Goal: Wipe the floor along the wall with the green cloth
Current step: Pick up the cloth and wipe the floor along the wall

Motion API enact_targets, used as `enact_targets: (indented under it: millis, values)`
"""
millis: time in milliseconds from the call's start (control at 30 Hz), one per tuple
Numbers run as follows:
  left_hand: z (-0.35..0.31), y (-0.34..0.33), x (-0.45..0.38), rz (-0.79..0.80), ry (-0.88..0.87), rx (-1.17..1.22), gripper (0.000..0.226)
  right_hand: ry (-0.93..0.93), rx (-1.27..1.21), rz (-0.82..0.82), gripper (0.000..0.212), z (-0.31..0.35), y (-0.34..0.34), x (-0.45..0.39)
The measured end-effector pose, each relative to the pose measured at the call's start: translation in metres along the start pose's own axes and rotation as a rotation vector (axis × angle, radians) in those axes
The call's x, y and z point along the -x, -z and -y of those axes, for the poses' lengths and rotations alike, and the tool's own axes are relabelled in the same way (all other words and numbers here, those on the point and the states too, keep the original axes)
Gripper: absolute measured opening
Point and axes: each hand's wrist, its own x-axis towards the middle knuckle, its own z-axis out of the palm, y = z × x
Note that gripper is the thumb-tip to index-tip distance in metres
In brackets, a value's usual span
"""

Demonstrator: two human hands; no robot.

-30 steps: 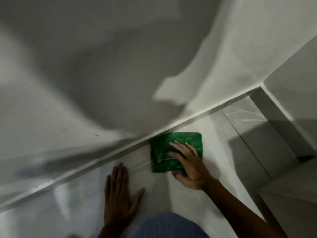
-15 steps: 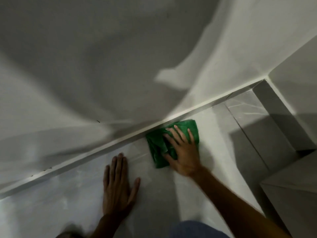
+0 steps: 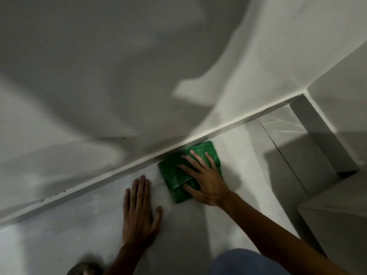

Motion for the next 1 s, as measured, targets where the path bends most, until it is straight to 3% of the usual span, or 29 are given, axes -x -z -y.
enact_targets:
  millis: [67, 167, 333, 433, 600, 700, 900, 1000]
  values:
    - [0.0, -0.001, 0.0, -0.021, -0.015, 0.002, 0.09, -0.016, 0.07, -0.03, 0.069, -0.026, 0.002, 0.007]
    - [0.001, -0.004, 0.001, -0.013, -0.001, -0.011, 0.091, -0.236, 0.099, -0.157, 0.069, -0.063, 0.011, 0.011]
    - [-0.001, -0.003, 0.0, -0.018, 0.008, -0.015, 0.093, -0.505, 0.007, -0.251, 0.084, -0.01, -0.006, -0.01]
    - [-0.001, -0.004, 0.001, -0.024, -0.005, -0.037, 0.094, -0.386, -0.032, -0.263, 0.08, 0.007, -0.02, -0.006]
    - [-0.002, -0.003, 0.001, -0.009, -0.001, -0.045, 0.095, 0.007, 0.022, -0.055, 0.078, -0.017, -0.009, -0.002]
    - [-0.001, -0.001, 0.0, -0.014, -0.006, -0.02, 0.094, -0.016, 0.093, -0.003, 0.076, -0.046, 0.008, 0.0]
    - [-0.001, -0.003, 0.001, -0.017, -0.006, -0.018, 0.094, -0.304, -0.053, -0.241, 0.075, 0.008, -0.013, -0.006]
    - [-0.001, -0.003, 0.0, -0.009, 0.001, -0.028, 0.095, -0.208, -0.114, -0.18, 0.077, 0.033, -0.022, -0.013]
